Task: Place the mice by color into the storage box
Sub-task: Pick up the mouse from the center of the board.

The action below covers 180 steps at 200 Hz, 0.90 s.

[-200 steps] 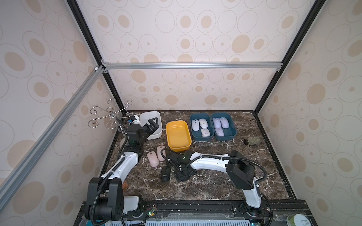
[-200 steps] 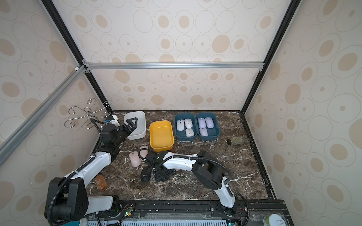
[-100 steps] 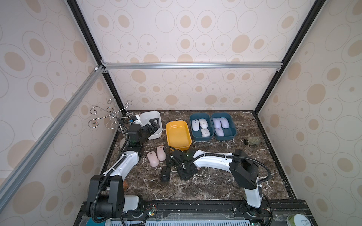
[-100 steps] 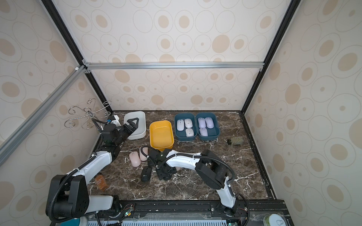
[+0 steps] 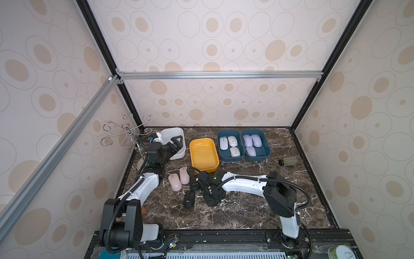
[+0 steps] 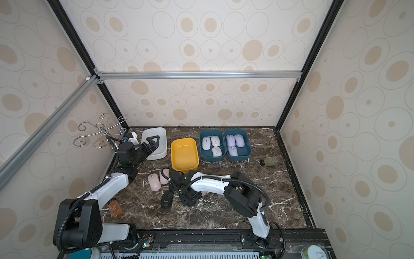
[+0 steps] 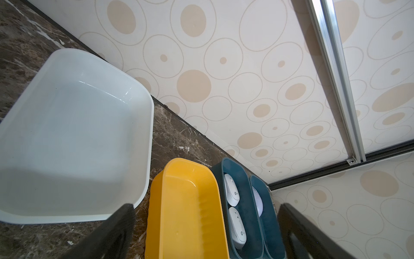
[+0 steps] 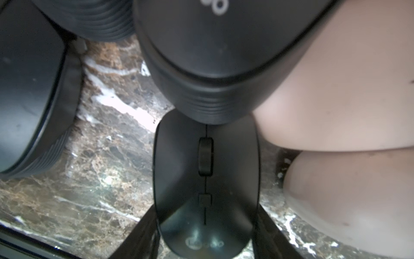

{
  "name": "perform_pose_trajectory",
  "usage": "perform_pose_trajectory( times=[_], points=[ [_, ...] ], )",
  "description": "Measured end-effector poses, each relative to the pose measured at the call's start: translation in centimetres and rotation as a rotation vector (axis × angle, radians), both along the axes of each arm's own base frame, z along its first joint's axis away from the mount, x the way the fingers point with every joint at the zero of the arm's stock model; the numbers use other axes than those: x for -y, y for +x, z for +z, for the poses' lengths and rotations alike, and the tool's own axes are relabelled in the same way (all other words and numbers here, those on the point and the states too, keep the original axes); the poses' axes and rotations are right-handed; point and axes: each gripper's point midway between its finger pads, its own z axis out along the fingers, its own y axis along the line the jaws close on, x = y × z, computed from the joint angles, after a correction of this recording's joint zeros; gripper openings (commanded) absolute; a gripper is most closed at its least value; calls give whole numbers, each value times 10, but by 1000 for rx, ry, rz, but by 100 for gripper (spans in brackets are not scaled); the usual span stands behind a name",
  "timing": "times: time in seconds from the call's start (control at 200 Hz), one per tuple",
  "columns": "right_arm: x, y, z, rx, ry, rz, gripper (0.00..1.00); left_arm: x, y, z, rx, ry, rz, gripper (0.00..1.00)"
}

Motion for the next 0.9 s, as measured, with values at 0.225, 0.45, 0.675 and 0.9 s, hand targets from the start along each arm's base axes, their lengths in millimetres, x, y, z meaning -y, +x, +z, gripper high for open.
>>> perform_pose_trajectory(
  times=[0.225,0.45,0.675,0.9],
  points=[
    [7,-3,3,8,-2,9,56,0,0,0,1,0,-2,100],
    [6,-2,23,37,32,12,56,0,0,0,2,0,-1,100],
    [8,3,50,89,53,17,56,0,0,0,2,-1,-2,100],
    [-11,44,107,215,136,5,56,1,0,0,2,-1,-3,100]
  ],
)
